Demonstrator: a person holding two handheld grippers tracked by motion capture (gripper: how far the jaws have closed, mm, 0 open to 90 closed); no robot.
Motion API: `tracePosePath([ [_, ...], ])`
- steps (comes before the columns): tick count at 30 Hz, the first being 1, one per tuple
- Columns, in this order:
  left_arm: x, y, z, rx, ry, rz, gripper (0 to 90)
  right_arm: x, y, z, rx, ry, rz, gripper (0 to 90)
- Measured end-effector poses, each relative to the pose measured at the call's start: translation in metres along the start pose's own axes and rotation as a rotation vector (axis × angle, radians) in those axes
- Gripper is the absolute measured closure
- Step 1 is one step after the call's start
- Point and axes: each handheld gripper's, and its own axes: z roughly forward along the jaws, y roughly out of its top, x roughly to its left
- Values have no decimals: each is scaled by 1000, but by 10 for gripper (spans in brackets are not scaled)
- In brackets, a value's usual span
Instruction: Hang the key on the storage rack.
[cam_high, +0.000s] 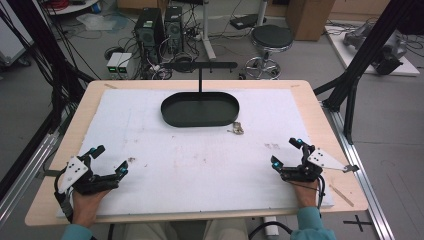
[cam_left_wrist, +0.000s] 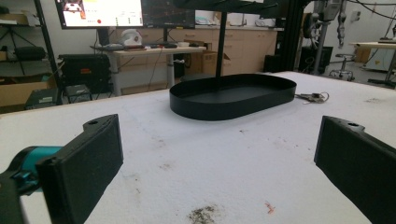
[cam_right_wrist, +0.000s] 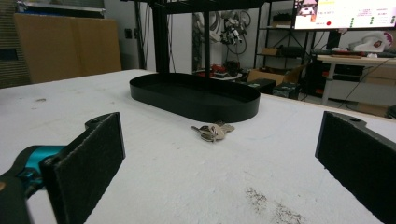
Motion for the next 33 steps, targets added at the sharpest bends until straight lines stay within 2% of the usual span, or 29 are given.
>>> tracePosePath([
  [10,0,0,0,4,1,5,17,2,0,0,4,-5,-13,5],
  [17,0,0,1,14,0,5,17,2,0,0,6,-5,-9,5],
  [20,0,1,1,13,0,4,17,0,0,-1,-3,-6,8,5],
  [24,1,1,1,15,-1,1,17,-1,5,-1,22,-26,7,5],
  [25,1,1,1,15,0,0,17,-4,14,-2,13,-45,17,5],
  [26,0,1,1,14,1,-1,17,-4,14,-2,13,-45,17,5],
  [27,0,1,1,14,2,0,17,-7,28,-3,-2,-66,23,5],
  [28,0,1,1,16,1,0,17,-7,28,-3,-2,-66,23,5],
  [29,0,1,1,17,1,1,17,-12,43,-2,18,-73,16,5],
  [30,1,1,1,18,2,1,17,-12,43,-2,18,-73,16,5],
  [31,1,1,1,18,1,1,17,-17,59,1,52,-69,11,6],
  [33,0,1,1,17,2,1,17,-21,75,5,77,-61,3,5],
])
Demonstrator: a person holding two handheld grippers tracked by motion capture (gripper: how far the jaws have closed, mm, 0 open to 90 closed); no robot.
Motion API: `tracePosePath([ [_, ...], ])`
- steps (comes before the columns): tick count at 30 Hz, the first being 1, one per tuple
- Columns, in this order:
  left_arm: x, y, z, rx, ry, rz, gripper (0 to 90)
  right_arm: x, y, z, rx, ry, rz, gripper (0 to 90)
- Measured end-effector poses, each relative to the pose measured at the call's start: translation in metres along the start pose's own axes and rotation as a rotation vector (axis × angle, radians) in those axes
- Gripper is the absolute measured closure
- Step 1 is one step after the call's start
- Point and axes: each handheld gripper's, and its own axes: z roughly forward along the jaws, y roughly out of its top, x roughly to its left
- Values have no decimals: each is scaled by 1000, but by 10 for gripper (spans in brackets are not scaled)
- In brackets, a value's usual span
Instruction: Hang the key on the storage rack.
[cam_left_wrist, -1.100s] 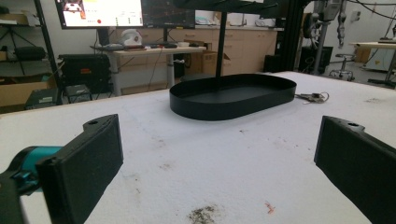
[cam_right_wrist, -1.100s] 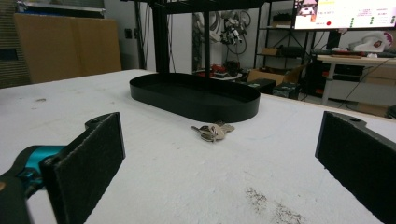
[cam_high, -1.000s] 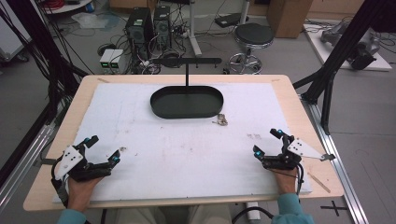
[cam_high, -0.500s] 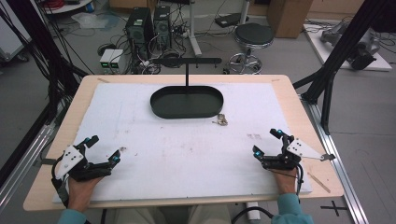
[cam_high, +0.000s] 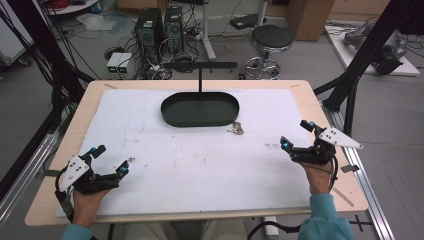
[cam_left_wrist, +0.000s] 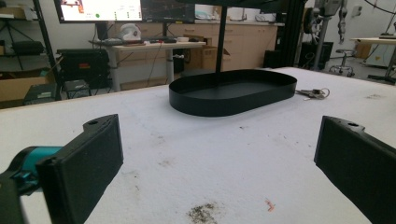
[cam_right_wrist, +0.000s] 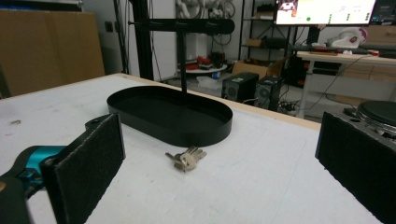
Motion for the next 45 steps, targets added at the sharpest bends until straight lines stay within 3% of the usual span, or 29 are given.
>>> tracePosePath([
  [3,0,0,0,1,0,-1,17,-3,16,5,19,-1,-28,6],
  [5,0,0,1,5,-1,-1,17,-6,37,15,74,23,-54,6],
  [8,0,0,1,4,1,-4,17,-8,46,23,107,47,-53,5],
  [10,0,0,1,5,2,-4,17,-13,58,37,164,67,-66,5],
  [16,0,0,1,7,3,-5,17,-22,69,60,248,106,-34,5],
  [18,0,0,1,8,3,-4,17,-25,72,74,318,121,-47,6],
  [31,0,0,1,13,3,-3,17,-22,66,130,508,205,-99,6],
  [35,0,0,1,14,4,-3,17,-22,62,138,526,215,-102,6],
  [37,0,0,1,14,4,-2,17,-22,57,145,567,218,-109,6],
  [45,0,0,1,15,3,-2,17,-16,45,161,639,249,-125,6],
])
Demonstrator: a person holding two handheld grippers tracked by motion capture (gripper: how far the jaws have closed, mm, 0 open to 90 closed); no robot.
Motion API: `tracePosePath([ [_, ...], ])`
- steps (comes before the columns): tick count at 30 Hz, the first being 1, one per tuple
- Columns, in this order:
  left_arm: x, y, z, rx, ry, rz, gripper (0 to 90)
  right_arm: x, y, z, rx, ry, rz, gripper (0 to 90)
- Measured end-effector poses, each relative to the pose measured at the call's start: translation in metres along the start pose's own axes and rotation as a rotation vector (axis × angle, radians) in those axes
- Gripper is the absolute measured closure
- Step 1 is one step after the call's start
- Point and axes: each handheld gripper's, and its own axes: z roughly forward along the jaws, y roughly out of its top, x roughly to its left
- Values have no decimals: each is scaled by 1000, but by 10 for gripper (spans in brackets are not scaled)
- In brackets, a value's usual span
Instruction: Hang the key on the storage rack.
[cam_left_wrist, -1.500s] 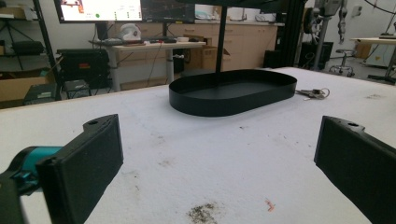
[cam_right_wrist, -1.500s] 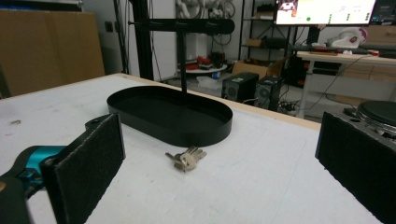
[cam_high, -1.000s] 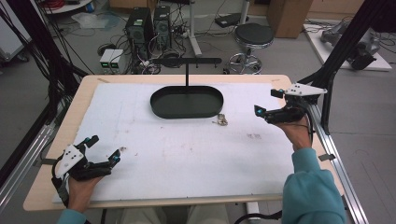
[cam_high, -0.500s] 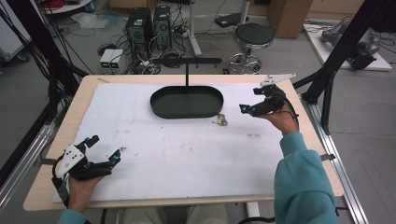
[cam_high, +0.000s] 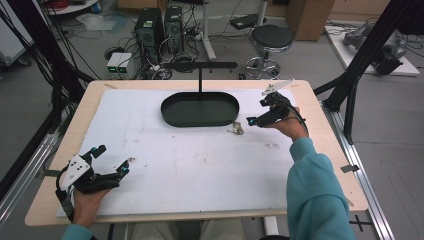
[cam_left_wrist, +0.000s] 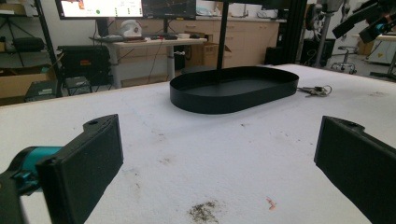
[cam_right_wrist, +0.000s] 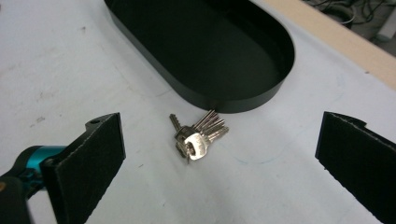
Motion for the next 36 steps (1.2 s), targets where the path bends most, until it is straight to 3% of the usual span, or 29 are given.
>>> tracePosePath([
  [9,0,0,0,0,0,0,17,4,-1,23,96,25,-41,6],
  [19,0,0,0,-3,-1,4,17,10,0,43,142,59,-79,43],
  [30,0,0,0,-3,-1,0,17,8,-5,56,215,95,-70,52],
  [34,0,0,0,-3,-2,-1,17,6,-8,59,241,100,-71,70],
  [36,0,0,0,-3,-5,0,17,6,-9,60,252,110,-68,167],
])
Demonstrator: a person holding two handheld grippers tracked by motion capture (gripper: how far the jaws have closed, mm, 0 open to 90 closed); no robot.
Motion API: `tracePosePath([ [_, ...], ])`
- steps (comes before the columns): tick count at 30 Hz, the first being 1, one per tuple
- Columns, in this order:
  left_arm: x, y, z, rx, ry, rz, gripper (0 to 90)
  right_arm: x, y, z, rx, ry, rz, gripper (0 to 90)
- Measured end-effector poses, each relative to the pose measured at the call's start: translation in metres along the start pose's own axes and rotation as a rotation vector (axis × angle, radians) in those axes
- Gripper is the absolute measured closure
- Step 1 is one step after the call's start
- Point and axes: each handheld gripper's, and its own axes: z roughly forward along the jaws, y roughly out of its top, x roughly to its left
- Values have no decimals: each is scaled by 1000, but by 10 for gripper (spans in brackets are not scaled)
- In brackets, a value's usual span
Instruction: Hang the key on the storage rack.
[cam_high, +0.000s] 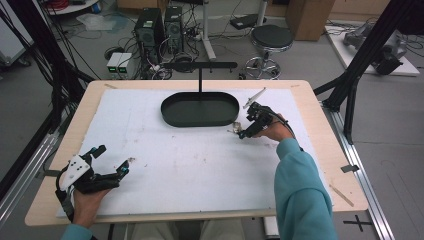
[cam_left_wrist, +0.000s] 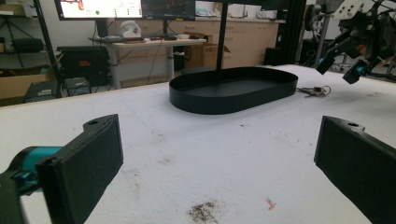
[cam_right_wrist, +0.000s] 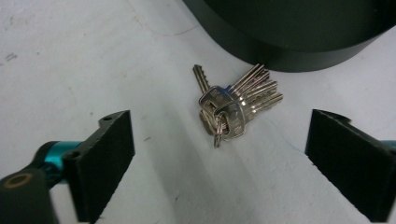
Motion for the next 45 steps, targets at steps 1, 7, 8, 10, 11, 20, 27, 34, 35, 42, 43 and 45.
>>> tracePosePath([
  [1,0,0,0,-1,-1,0,17,-1,0,1,5,10,-4,175],
  [7,0,0,0,-1,-1,-1,17,-3,-2,3,22,21,34,235],
  [8,0,0,0,-1,-2,-1,17,-4,-2,4,25,22,44,274],
  [10,0,0,0,-1,-2,-2,17,-4,-2,4,28,23,38,310],
  [11,0,0,0,-1,-2,-2,17,-4,-2,4,28,23,38,310],
  [20,0,0,0,0,-2,1,17,-4,0,3,44,1,23,571],
  [27,0,0,0,-1,-3,1,17,-3,0,5,63,1,17,651],
  [34,0,0,0,-1,-3,-1,17,-3,0,8,80,8,13,737],
  [35,0,0,0,-1,-2,-1,17,-3,1,8,74,4,-2,756],
  [42,0,0,0,0,-2,-1,17,-2,1,9,96,-1,-1,801],
  [43,0,0,0,-1,-3,0,17,-1,1,9,93,0,0,818],
  [45,0,0,0,0,-3,-1,17,-1,2,9,89,-4,-6,827],
])
